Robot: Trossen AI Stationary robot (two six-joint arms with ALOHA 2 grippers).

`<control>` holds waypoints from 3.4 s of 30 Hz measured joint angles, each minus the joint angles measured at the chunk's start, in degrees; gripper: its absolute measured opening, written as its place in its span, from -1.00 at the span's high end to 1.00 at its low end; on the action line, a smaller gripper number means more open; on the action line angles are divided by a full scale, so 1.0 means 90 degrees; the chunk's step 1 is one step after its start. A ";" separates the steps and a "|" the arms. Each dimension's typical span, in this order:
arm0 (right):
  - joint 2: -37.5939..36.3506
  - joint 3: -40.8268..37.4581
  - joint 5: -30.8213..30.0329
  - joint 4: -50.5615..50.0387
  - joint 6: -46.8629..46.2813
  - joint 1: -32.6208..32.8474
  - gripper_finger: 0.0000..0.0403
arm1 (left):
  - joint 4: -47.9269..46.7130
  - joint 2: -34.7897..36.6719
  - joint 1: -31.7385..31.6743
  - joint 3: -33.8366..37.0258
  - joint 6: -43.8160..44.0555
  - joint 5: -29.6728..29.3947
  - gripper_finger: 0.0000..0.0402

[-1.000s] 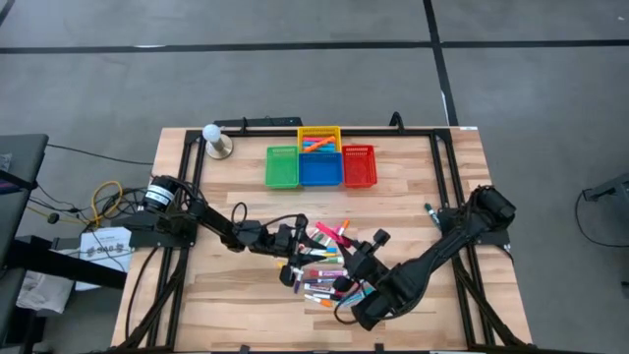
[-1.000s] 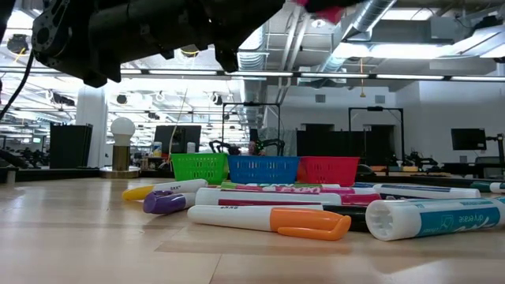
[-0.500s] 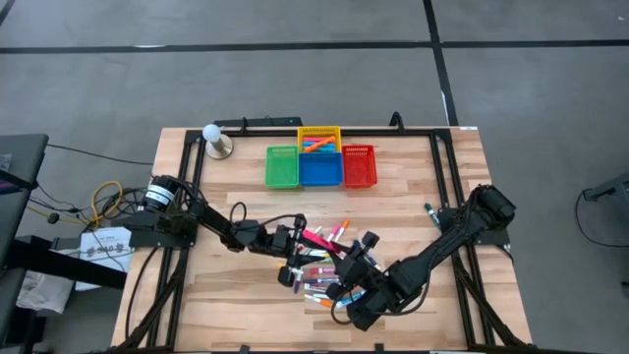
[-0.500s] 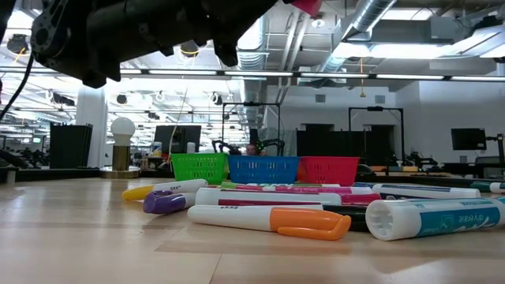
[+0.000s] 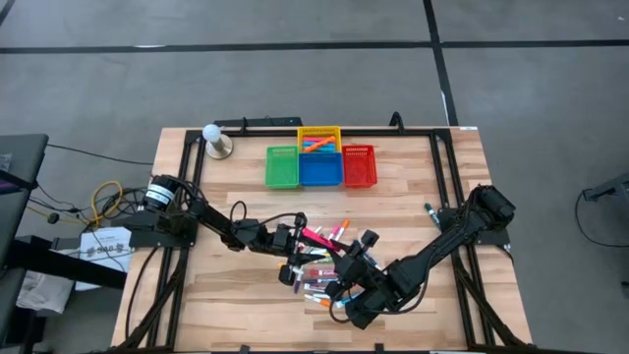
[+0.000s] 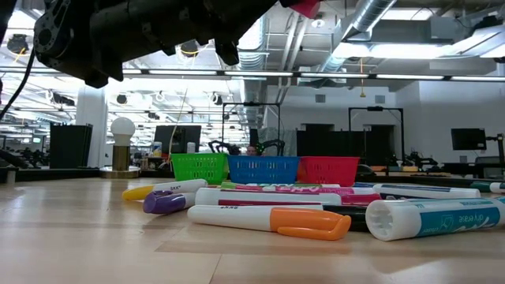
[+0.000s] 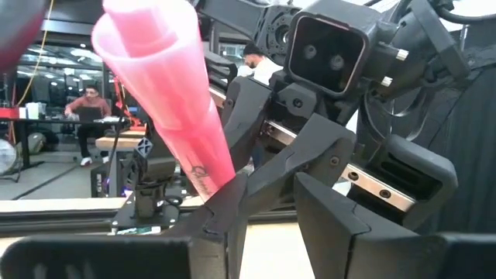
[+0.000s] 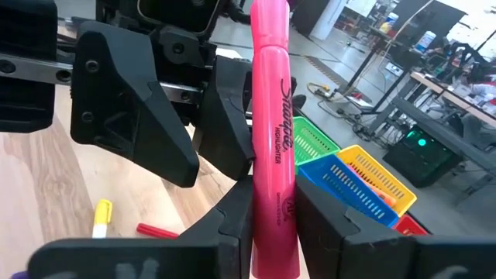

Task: Pick & Place Markers
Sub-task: Put the large pink highlighter pen into the yellow bin

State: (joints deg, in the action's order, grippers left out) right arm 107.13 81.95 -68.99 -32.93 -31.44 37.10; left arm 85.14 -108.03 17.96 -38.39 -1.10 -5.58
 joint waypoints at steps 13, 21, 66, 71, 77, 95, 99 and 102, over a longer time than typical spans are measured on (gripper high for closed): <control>0.0005 0.0012 0.0022 -0.0009 0.0007 0.0002 0.66 | -0.0270 -0.0012 -0.0046 0.0321 -0.0161 -0.1098 0.46; 0.0007 0.0005 0.0032 -0.0075 0.0005 -0.0017 0.66 | -0.0189 0.0403 -0.0032 0.0423 0.0063 -0.1178 0.46; 0.0002 0.0005 0.0363 0.0064 -0.0005 -0.0136 0.66 | -0.0741 0.0891 -0.0019 0.0213 0.0321 0.0079 0.46; 0.0002 0.0005 0.0388 0.0053 -0.0005 -0.0138 0.66 | -0.0726 0.0891 -0.0049 0.0151 0.0340 0.0065 0.46; 0.0002 0.0005 0.0408 0.0047 -0.0041 -0.0141 0.66 | -0.0729 0.0891 -0.0044 0.0151 0.0315 -0.0178 0.57; 0.0002 0.0005 0.0836 -0.0098 -0.0097 -0.0180 -0.16 | -0.0746 0.0891 -0.0049 0.0151 0.0359 -0.0206 0.65; 0.0002 0.0005 0.0878 -0.0777 0.0004 -0.0194 -0.39 | -0.0748 0.0891 -0.0046 0.0151 0.0303 -0.0360 0.65; 0.0002 0.0005 0.0863 -0.1579 -0.0189 -0.0194 -0.46 | -0.0799 0.0891 -0.0073 0.0152 0.0142 -0.0584 0.64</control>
State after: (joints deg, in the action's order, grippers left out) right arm 107.15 82.00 -61.23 -47.14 -33.14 35.35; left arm 77.95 -100.01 17.30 -37.03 0.17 -10.84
